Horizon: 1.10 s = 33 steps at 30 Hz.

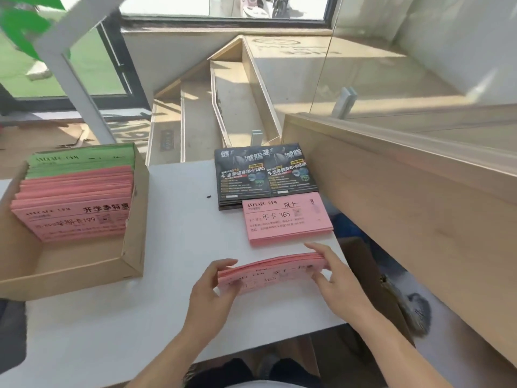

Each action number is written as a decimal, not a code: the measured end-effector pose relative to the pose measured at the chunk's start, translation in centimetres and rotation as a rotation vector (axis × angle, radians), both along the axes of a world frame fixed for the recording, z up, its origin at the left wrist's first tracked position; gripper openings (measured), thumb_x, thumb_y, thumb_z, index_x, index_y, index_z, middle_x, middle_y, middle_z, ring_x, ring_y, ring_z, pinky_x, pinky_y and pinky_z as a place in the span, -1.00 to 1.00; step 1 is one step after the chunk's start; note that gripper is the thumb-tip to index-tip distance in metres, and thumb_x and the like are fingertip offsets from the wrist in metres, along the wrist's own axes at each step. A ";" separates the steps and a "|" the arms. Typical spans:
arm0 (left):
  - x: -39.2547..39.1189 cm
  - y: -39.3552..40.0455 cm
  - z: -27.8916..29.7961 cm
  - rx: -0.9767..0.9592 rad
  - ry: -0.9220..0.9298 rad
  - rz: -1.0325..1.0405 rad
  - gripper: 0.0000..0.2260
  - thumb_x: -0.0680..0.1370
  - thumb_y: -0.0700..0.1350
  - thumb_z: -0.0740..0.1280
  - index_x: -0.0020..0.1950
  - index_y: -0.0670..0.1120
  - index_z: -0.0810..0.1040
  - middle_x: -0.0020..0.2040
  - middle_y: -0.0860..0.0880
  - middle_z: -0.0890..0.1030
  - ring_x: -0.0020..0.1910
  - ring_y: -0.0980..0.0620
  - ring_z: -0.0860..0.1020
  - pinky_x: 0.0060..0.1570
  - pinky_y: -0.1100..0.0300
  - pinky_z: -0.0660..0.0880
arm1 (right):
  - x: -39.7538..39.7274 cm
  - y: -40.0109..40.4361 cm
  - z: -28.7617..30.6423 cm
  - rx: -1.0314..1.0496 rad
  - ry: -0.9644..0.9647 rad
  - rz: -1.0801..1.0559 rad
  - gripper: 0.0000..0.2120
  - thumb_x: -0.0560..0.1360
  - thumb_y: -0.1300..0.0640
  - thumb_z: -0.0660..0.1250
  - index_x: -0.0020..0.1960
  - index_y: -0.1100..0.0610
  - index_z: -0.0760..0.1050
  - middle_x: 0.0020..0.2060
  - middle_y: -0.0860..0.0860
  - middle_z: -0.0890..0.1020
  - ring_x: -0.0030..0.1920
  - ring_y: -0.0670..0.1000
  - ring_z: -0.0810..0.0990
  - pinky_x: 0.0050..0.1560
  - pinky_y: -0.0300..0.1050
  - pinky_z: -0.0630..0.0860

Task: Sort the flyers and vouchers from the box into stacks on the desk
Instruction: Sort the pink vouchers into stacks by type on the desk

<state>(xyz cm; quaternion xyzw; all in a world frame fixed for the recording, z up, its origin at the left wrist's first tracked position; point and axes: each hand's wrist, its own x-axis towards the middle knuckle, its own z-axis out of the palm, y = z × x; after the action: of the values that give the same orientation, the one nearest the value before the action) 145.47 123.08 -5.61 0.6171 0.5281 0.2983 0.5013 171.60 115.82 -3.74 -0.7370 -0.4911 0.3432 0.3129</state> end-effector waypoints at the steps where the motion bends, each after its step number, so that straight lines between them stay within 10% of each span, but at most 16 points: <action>1: 0.4 -0.2 -0.1 -0.009 -0.013 0.027 -0.71 0.57 -0.24 0.41 0.15 0.14 0.57 -0.01 0.28 0.65 0.03 0.19 0.58 -0.07 0.38 0.50 | -0.1 0.0 -0.3 -0.004 0.041 -0.014 -0.45 0.61 0.18 0.34 0.35 -0.39 0.29 0.21 -0.31 0.51 0.28 -0.28 0.43 0.38 -0.10 0.47; 9: 5.7 0.5 -0.2 -0.096 0.078 0.083 -0.53 0.56 -0.14 0.45 0.34 0.20 0.35 -0.05 0.07 0.61 -0.08 0.15 0.61 -0.31 0.41 0.55 | 2.2 1.1 -0.8 0.073 -0.054 -0.239 -0.45 0.60 0.13 0.34 0.38 -0.36 0.21 0.04 -0.26 0.57 0.07 -0.12 0.61 -0.01 -0.05 0.67; 18: 7.9 1.6 -1.7 -0.121 0.209 0.085 -0.27 0.54 -0.08 0.47 0.57 0.14 0.12 0.03 0.17 0.55 -0.06 0.16 0.62 -0.09 0.12 0.65 | 3.4 1.4 -3.5 0.064 -0.253 -0.274 -0.60 0.62 0.09 0.30 0.39 -0.20 0.31 0.16 -0.18 0.54 0.09 -0.14 0.57 0.02 0.00 0.63; 24: 7.8 1.3 -2.1 -0.034 0.337 -0.165 0.17 0.14 -0.05 0.66 0.55 0.32 0.00 0.14 0.15 0.48 0.11 0.06 0.51 -0.04 0.15 0.59 | 3.8 2.5 -4.3 0.094 -0.279 -0.257 -0.60 0.63 0.15 0.24 0.40 -0.17 0.31 0.16 -0.20 0.49 0.11 -0.19 0.48 0.00 -0.21 0.52; 33: 8.5 -0.2 -2.5 0.087 0.288 -0.061 -0.23 0.35 -0.09 0.40 0.50 0.22 0.21 0.09 0.18 0.53 0.10 0.05 0.50 0.00 0.06 0.60 | 2.1 1.4 -5.1 0.080 -0.259 -0.211 -0.59 0.63 0.06 0.25 0.46 -0.10 0.30 0.48 -0.13 0.25 0.46 -0.10 0.19 0.45 -0.05 0.28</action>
<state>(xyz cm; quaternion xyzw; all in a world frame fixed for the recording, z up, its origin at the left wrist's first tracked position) 153.97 122.89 -8.07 0.6903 0.5623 0.2139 0.4019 173.66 117.23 -8.86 -0.8096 -0.4604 0.1908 0.3102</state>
